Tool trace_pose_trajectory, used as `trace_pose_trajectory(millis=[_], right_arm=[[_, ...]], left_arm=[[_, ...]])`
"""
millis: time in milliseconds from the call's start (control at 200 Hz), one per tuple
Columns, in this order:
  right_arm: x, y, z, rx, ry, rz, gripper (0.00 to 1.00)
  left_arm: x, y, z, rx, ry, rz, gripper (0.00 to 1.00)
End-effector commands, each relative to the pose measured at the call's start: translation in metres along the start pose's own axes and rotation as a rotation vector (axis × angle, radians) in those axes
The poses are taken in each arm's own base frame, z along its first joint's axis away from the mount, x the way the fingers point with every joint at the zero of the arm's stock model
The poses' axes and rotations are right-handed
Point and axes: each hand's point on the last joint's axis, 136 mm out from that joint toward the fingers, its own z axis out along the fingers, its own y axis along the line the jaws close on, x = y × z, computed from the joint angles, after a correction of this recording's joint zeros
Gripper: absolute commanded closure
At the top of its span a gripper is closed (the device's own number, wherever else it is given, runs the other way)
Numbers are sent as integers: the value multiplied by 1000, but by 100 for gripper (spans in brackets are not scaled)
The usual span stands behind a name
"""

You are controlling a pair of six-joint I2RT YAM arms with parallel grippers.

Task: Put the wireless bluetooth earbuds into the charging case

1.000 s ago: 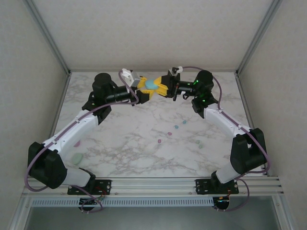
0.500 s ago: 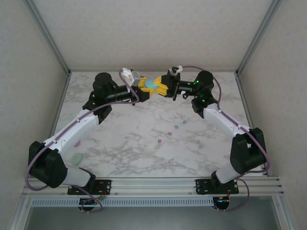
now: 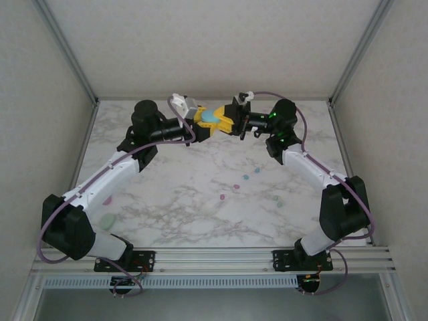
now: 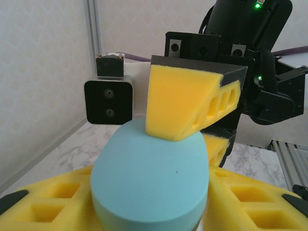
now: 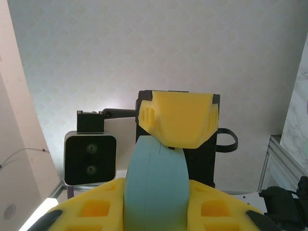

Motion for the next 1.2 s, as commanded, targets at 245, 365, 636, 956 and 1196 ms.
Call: trace_pose_trajectory(millis=[245,365,636,956,1196], right_arm=[[2,0,4,-18,20,-20,89],[-1,-7,4,-7,9,-5,81],[11,-24,-7,217,-19,-121,63],[22,-17,-5,181,54,-112,64],[18,-16,-7,168,15,-91,89]], left_arm=[[-25,-11,4,57,-59,18,63],[-27,-12,4,58,-58,13,67],[-6,-22,-1,87,73,8,73],[1,-29,-2,124,135,17,72],[-7,-25,0,95,102,21,58]])
